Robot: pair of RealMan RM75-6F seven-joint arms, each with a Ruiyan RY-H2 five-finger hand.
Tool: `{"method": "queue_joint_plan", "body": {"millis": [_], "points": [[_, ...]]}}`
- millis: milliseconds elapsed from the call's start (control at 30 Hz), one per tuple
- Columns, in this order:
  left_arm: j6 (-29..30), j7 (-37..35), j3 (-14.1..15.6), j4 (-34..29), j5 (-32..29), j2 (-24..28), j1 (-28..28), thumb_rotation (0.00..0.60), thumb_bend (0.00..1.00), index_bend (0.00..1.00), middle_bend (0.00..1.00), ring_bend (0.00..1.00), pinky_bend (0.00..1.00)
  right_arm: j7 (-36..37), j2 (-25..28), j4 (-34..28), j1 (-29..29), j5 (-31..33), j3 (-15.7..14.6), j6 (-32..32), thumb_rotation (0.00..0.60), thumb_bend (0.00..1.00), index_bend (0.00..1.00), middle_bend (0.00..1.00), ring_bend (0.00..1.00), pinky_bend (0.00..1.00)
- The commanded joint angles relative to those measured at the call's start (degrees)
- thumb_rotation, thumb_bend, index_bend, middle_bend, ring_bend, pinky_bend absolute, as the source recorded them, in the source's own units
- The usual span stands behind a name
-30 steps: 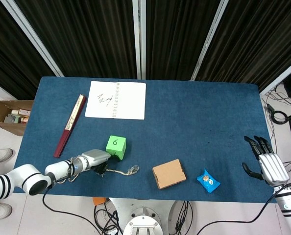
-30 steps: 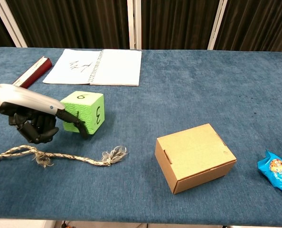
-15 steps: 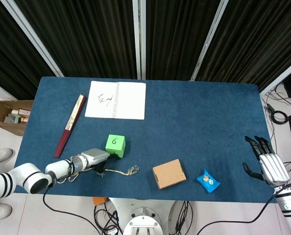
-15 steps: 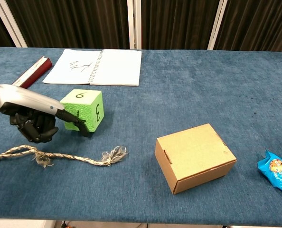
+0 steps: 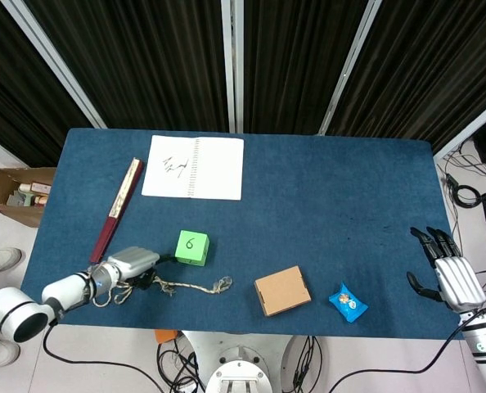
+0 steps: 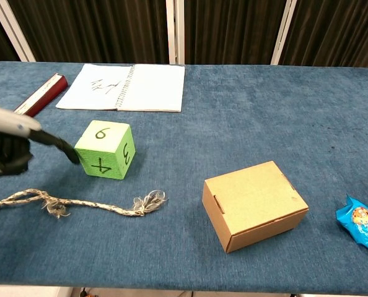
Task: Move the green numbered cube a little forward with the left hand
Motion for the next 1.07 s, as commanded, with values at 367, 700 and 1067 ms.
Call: {"method": "queue_joint_plan", "body": {"millis": [367,700,1067], "points": [[59.4,16.0,-1.9,13.8,-1.3,-8.1,27.2,0.600,0.21,0.17,0.26,0.26,0.28,-2.7,1.4,-1.1,0.5,2.8,2.2,-0.5,0.600,0.32,0.04,0.13,0.00,0.01],[68.1,10.1,1.9,22.4,6.6,-12.0,36.7,0.600,0.21,0.15,0.11,0.14,0.18,-12.0,-1.0,-1.9,-0.6,5.4,4.0,1.6,0.600,0.33,0.04,0.05,0.00,0.00],[72.4,13.2,4.5,17.2,11.0,-11.3,43.0,0.600,0.21,0.15,0.12,0.14,0.18,-12.0,-3.2,-0.9,-2.5,2.5,2.4,4.8,0.600,0.34,0.04,0.06,0.00,0.00]]}}
